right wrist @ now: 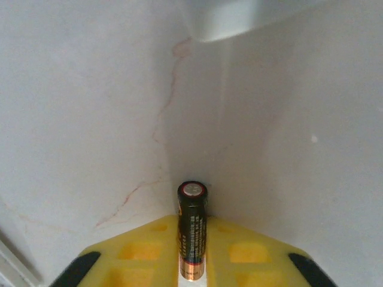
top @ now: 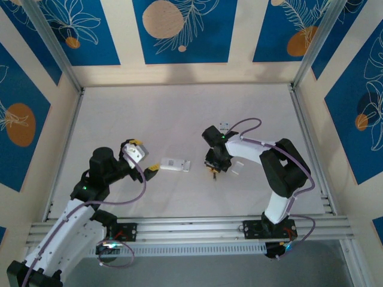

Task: Load the batteries into the remote control

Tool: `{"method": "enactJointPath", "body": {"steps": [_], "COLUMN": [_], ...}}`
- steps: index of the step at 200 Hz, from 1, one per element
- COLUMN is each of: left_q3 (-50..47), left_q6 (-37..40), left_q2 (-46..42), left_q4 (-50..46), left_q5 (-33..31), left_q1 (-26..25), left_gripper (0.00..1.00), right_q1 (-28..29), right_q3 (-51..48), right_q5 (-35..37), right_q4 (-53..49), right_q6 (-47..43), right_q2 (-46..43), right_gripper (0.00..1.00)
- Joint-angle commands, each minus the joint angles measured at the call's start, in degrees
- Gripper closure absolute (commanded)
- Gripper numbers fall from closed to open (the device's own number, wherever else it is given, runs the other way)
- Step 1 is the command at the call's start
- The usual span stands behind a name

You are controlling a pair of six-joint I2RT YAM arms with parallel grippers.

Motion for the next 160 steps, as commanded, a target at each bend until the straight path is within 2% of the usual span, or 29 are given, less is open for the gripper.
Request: {"method": "enactJointPath", "body": {"steps": [1, 20, 34, 47, 64, 86, 124, 160], "left_q3": [-0.4, -0.5, -0.5, -0.3, -0.2, -0.3, -0.3, -0.3], "left_q6": [0.8, 0.9, 0.8, 0.9, 1.2, 1.6, 1.6, 1.8], "left_q2": [-0.3, -0.4, -0.3, -0.3, -0.5, -1.1, -1.5, -1.4], "left_q4": [0.6, 0.5, 0.4, 0.1, -0.3, -0.7, -0.8, -0.8], "left_q5": [-0.4, -0.4, -0.7, -1.6, -3.1, -3.8, -3.8, -3.5], "left_q1": [-0.2, -0.2, -0.2, -0.2, -0.2, -0.2, -0.2, -0.2], "left_gripper": [0.0, 0.0, 0.0, 0.0, 0.0, 0.0, 0.0, 0.0], "right_q1": [0.5, 1.7, 4.0, 6.0, 8.3, 10.7, 10.0, 9.9], "right_q3": [1.7, 3.6, 6.2, 9.8, 15.1, 21.2, 23.8, 23.1], "right_q5": [2.1, 4.4, 5.7, 1.7, -4.5, -3.4, -0.8, -4.6], "right_q4": [2.0, 1.9, 2.8, 2.8, 1.5, -2.2, -6.5, -7.0], "right_q6": [-2.5, -6.9, -14.1, -19.6, -22.3, -22.3, -18.2, -16.5], "right_q2": [1.4, -0.8, -2.4, -2.0, 0.8, 5.3, 9.4, 10.2], "right_gripper": [0.94, 0.97, 0.97, 0.97, 0.96, 0.97, 0.94, 0.92]}}
